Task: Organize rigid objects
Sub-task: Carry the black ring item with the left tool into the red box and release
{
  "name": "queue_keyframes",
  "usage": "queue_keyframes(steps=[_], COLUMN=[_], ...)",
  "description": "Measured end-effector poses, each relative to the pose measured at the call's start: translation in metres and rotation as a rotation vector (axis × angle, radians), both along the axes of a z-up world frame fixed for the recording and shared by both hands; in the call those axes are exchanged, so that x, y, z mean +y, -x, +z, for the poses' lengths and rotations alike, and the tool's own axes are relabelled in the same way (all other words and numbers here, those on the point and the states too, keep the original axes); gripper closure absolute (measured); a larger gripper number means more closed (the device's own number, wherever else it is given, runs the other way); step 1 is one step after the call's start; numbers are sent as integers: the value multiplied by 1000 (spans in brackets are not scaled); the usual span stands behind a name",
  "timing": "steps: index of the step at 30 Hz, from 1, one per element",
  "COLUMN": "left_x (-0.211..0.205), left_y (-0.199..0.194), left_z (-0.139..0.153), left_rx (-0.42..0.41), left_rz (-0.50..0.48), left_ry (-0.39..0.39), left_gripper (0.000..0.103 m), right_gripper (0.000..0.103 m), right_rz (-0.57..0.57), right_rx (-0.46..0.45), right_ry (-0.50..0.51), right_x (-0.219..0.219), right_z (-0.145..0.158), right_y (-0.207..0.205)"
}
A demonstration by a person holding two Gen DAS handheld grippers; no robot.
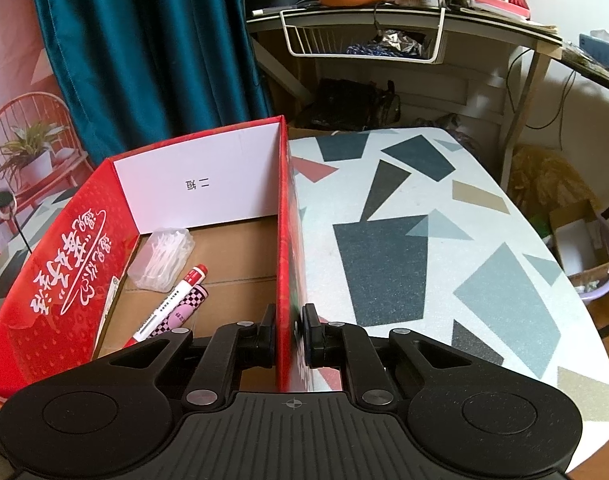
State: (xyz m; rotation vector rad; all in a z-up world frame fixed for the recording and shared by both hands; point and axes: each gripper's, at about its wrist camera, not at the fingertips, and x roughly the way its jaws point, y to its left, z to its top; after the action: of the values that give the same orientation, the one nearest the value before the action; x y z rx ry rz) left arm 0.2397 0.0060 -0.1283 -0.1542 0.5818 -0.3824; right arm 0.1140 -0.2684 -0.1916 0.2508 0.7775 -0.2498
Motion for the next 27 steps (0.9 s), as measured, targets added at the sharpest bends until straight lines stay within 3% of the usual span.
queue_keyframes(steps=[9, 14, 27], left_x=[-36, -54, -77], left_y=[3, 3, -11], left_z=[35, 38, -15], left_rx=[-90, -108, 62], left_rz=[-127, -176, -276], left_ry=[13, 37, 16], left_gripper=[100, 100, 100], right_gripper=[92, 92, 92], right_rz=[1, 2, 4], right_rx=[0, 2, 5], right_ry=[-1, 0, -4], right_x=[0, 0, 0], right_z=[0, 0, 0], right_y=[0, 0, 0])
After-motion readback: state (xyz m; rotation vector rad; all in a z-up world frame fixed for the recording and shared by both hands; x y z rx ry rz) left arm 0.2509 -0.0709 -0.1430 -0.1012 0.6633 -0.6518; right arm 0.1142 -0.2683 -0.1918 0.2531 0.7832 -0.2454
